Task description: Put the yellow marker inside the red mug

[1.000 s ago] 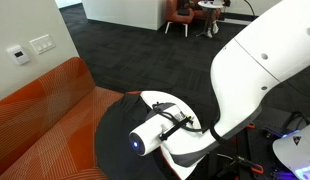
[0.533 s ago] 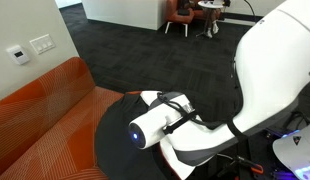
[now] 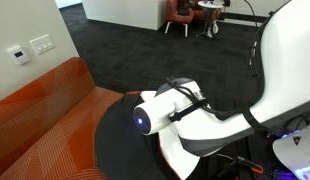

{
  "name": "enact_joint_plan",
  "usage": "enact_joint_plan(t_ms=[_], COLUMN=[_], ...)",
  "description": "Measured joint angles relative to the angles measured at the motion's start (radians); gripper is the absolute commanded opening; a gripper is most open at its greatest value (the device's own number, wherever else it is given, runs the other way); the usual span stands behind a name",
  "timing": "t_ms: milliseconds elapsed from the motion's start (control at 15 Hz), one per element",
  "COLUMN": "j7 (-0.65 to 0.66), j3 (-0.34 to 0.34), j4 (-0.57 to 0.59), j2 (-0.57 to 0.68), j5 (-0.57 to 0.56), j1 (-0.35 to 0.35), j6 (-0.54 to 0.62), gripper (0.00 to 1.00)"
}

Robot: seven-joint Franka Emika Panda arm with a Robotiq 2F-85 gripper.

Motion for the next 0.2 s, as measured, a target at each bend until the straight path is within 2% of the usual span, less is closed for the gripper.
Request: enact_joint_plan(t_ms=[200], j7=[0.000], j3=[-0.001], j4=[-0.003], j2=[0.000], j5=[0.000], j1=[0.004], j6=[0.000], gripper=[1.00])
